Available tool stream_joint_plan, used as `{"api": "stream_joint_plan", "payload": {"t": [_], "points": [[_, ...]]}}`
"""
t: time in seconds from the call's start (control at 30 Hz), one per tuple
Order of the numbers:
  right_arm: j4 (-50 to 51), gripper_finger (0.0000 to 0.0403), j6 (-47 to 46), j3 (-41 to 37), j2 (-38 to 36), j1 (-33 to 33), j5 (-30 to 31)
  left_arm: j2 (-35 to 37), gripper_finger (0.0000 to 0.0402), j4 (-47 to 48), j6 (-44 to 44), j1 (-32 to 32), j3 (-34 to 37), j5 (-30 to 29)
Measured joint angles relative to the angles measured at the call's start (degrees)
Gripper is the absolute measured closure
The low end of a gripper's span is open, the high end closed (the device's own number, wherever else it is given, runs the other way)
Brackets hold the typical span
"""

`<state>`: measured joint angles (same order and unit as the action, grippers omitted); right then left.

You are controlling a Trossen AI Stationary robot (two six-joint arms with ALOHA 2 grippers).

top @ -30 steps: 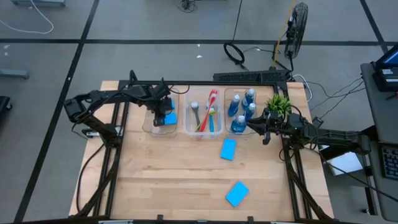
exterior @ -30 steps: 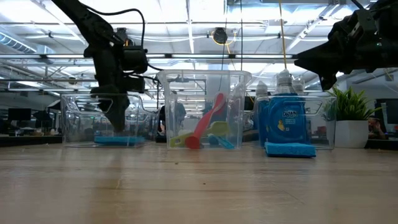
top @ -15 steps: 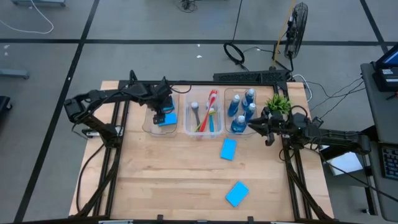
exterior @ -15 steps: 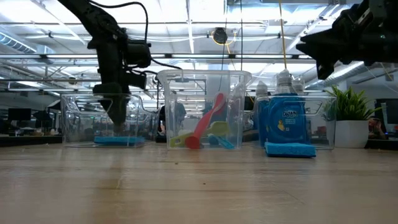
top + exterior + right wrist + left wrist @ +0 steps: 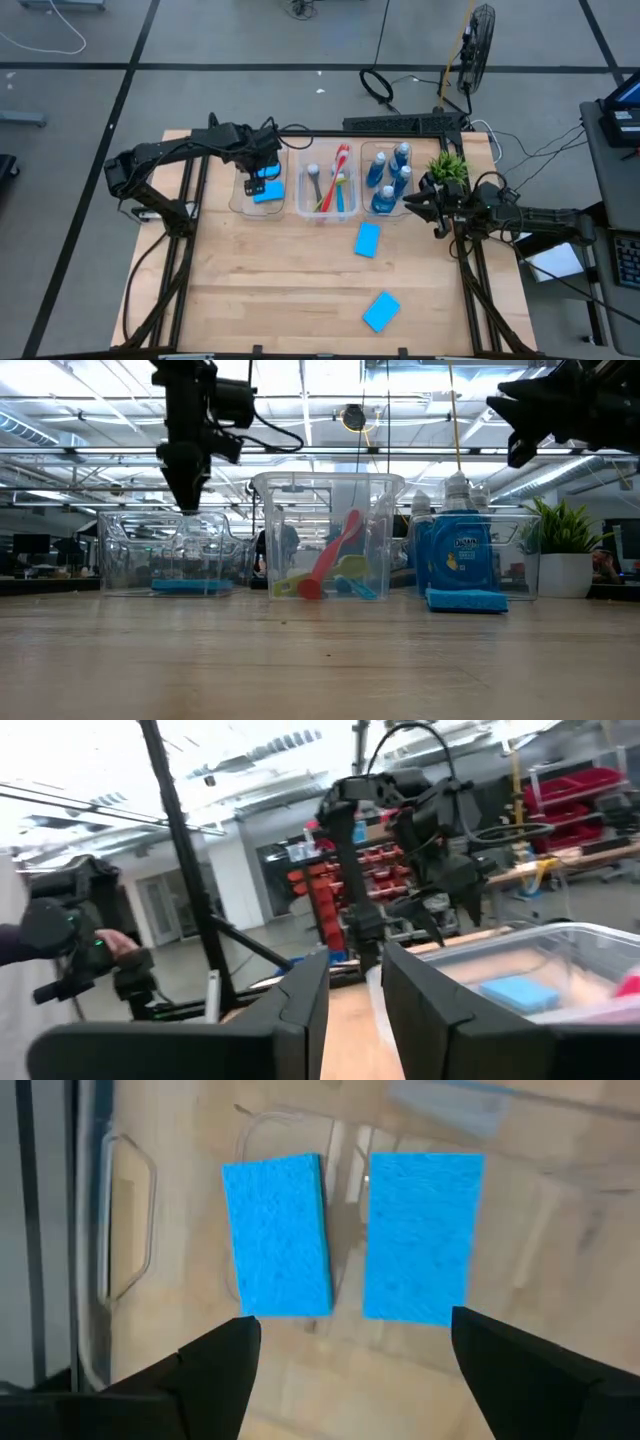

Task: Pick & Place Kitchen Sink Supplies
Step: Put the blue sponge into the left transparent bin

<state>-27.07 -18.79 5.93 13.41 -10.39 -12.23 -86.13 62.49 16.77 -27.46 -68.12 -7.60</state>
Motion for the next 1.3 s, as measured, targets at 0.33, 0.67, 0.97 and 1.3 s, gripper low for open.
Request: {"api": "stream_joint_plan", "payload": {"t": [0.33,0.67,0.97,1.3], "points": [[-1.42,0.0316,0.59,0.00,0.00,5.25,0.54,0.00,0.0072,15.88,-14.67,6.45,-9.96,0.02],[0.88,0.0316,2.90,2.76,0.95,9.64,4.62,2.07,0.0079,15.87,-25.24,16.80,-15.15,4.72],[14.83,0.0316,6.49,14.14,7.75,12.62,4.74,11.41,0.0074,0.74,-33.80,26.68,-15.39,2.25],[20.35,0.0316,6.49,22.66,18.78,17.36,7.04,19.73,0.0091,-5.65,-33.81,36.02,-15.39,-9.95]]}}
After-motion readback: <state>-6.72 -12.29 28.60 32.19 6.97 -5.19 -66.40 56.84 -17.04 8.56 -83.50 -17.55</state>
